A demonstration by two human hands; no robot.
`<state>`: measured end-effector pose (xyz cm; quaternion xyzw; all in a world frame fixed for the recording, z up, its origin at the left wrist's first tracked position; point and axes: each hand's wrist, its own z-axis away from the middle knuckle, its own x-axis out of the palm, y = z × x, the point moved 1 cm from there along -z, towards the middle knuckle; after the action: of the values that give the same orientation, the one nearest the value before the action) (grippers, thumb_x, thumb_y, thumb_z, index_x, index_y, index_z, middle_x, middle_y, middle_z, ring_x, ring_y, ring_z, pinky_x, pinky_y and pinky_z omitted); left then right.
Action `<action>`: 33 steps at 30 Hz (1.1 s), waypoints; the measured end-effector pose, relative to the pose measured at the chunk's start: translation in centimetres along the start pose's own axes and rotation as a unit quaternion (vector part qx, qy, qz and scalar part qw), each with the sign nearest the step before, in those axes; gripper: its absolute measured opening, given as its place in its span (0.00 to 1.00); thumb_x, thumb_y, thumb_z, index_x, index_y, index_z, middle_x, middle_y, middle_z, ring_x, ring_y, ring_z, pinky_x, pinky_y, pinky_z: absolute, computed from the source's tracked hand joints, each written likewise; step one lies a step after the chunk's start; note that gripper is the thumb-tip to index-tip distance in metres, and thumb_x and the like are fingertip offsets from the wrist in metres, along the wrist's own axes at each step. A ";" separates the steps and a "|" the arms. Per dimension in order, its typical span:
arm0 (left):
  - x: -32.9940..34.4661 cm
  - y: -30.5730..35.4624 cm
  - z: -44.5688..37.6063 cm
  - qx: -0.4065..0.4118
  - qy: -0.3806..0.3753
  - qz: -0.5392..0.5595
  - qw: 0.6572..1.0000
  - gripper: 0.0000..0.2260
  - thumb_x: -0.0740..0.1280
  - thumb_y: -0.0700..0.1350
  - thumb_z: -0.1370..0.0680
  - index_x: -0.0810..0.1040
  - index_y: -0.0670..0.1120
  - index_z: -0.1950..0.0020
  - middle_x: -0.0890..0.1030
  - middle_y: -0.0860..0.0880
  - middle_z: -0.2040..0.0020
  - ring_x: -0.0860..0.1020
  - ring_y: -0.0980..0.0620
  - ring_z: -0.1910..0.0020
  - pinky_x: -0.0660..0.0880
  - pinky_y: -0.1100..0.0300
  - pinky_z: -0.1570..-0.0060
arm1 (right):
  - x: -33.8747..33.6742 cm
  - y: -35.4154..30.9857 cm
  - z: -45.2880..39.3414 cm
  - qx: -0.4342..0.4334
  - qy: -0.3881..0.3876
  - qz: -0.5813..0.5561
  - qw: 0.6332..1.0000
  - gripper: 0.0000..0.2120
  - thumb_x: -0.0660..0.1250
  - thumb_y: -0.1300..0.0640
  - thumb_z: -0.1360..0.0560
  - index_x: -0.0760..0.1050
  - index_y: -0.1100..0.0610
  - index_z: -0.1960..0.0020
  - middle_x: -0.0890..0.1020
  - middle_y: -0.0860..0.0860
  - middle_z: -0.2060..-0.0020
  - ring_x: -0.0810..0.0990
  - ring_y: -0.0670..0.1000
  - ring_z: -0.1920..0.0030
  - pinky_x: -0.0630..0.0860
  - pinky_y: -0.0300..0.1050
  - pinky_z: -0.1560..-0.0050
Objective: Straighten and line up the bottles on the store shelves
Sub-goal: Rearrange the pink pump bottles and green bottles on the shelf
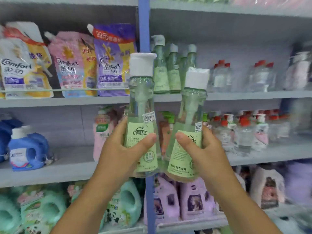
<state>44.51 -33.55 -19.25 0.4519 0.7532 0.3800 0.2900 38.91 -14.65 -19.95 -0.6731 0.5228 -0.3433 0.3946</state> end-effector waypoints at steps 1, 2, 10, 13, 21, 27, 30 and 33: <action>1.1 0.9 -0.7 0.011 -0.009 0.002 1.000 0.19 0.76 0.48 0.27 0.78 0.59 0.37 0.87 0.59 0.50 0.86 0.59 0.54 0.80 0.67 0.62 | -1.4 -1.0 -0.3 -0.010 0.010 0.002 1.000 0.19 0.74 0.43 0.33 0.80 0.46 0.44 0.88 0.45 0.53 0.87 0.46 0.53 0.83 0.43 0.56; 2.2 1.7 -1.4 0.022 -0.017 0.000 1.000 0.19 0.76 0.48 0.27 0.78 0.58 0.37 0.87 0.59 0.50 0.86 0.59 0.54 0.80 0.66 0.61 | -2.7 -1.9 -0.6 -0.019 0.020 0.005 1.000 0.19 0.73 0.43 0.34 0.80 0.46 0.44 0.88 0.45 0.52 0.87 0.46 0.53 0.83 0.44 0.56; 11.0 4.8 -9.2 0.090 -0.044 0.019 0.995 0.21 0.77 0.52 0.27 0.78 0.56 0.35 0.87 0.59 0.51 0.85 0.60 0.54 0.80 0.66 0.62 | -10.4 -6.5 -4.5 -0.085 0.053 0.076 0.992 0.16 0.71 0.44 0.29 0.80 0.45 0.42 0.88 0.42 0.52 0.87 0.44 0.52 0.81 0.44 0.54; 13.2 4.9 -13.5 0.115 -0.040 0.001 0.993 0.29 0.77 0.59 0.29 0.74 0.55 0.30 0.86 0.60 0.48 0.84 0.63 0.52 0.79 0.70 0.60 | -12.0 -7.8 -8.0 -0.114 0.053 0.098 0.987 0.17 0.71 0.42 0.30 0.79 0.43 0.43 0.87 0.42 0.52 0.87 0.43 0.53 0.80 0.45 0.54; 17.2 2.8 -24.8 0.088 -0.006 -0.035 0.996 0.39 0.74 0.72 0.36 0.73 0.58 0.29 0.84 0.62 0.45 0.84 0.58 0.46 0.82 0.49 0.45 | -13.9 -8.0 -21.9 -0.134 0.051 0.118 0.983 0.12 0.72 0.41 0.25 0.80 0.44 0.45 0.87 0.43 0.52 0.87 0.46 0.52 0.83 0.52 0.50; 19.6 1.1 -28.8 0.063 0.053 -0.126 0.989 0.36 0.74 0.68 0.31 0.69 0.56 0.27 0.79 0.65 0.46 0.79 0.59 0.45 0.77 0.55 0.45 | -14.5 -4.4 -31.0 -0.094 0.003 0.106 0.990 0.17 0.73 0.38 0.27 0.79 0.46 0.44 0.87 0.44 0.52 0.87 0.47 0.52 0.83 0.54 0.47; 20.2 0.4 -29.7 0.036 0.084 -0.163 0.982 0.26 0.73 0.67 0.29 0.73 0.58 0.36 0.82 0.61 0.47 0.81 0.59 0.49 0.78 0.57 0.51 | -14.8 -2.6 -33.9 -0.077 -0.040 0.107 0.991 0.17 0.72 0.38 0.26 0.79 0.47 0.43 0.88 0.45 0.51 0.87 0.47 0.52 0.83 0.48 0.52; 20.8 0.2 -30.2 0.018 0.089 -0.208 0.974 0.21 0.71 0.66 0.27 0.73 0.60 0.39 0.81 0.63 0.48 0.80 0.60 0.49 0.78 0.55 0.47 | -15.0 -1.0 -36.1 -0.070 -0.066 0.124 0.988 0.17 0.70 0.36 0.25 0.78 0.46 0.43 0.87 0.45 0.50 0.86 0.47 0.52 0.81 0.45 0.55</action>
<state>12.29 -24.12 -4.61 0.2552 0.8601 0.3363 0.2865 4.48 -6.09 -3.44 -0.6502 0.5976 -0.2095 0.4198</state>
